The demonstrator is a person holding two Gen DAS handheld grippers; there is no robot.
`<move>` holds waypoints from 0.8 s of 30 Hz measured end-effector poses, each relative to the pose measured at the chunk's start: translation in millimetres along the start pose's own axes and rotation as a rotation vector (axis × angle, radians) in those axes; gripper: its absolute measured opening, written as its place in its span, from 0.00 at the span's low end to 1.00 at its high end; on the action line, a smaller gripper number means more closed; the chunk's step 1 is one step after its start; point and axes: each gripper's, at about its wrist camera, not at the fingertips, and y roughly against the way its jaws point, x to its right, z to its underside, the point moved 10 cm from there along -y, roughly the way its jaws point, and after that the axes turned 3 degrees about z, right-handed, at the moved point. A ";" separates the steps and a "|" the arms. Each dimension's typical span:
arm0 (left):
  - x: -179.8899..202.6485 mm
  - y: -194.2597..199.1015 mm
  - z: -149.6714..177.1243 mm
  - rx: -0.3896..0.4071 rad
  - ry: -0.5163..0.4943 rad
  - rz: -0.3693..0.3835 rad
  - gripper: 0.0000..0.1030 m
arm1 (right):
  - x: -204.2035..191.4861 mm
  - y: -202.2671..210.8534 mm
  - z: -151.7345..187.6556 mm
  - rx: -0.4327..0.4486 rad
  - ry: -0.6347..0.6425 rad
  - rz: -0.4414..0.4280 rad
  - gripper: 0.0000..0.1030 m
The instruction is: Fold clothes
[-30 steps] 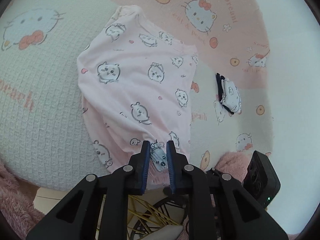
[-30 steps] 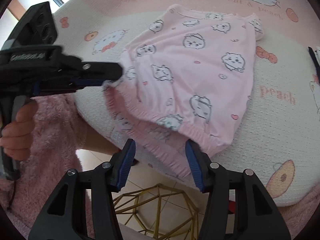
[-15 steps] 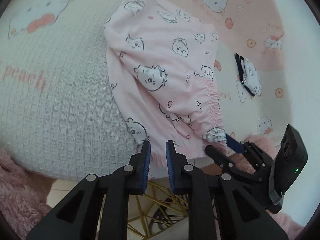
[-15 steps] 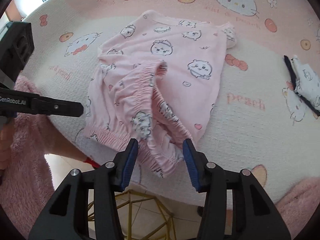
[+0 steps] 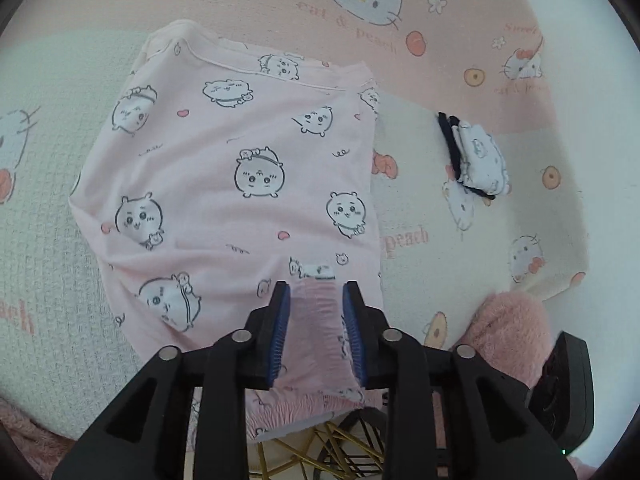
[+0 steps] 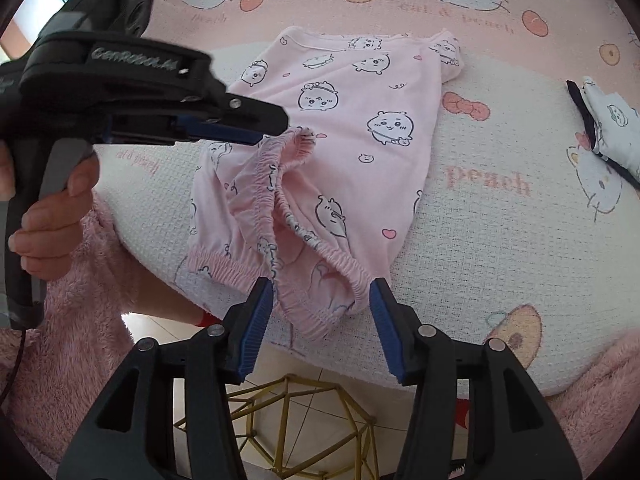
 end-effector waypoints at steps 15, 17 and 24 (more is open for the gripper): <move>-32.4 13.0 48.8 -0.073 -0.081 -0.256 0.19 | 13.6 -20.7 -0.4 -0.042 -0.014 0.068 0.54; -51.2 26.3 67.9 -0.084 -0.001 -0.260 0.20 | 14.8 -20.4 -1.7 -0.038 -0.016 0.078 0.54; -83.1 29.6 103.9 -0.115 0.201 -0.141 0.29 | -3.3 -30.5 4.9 -0.075 0.086 0.093 0.54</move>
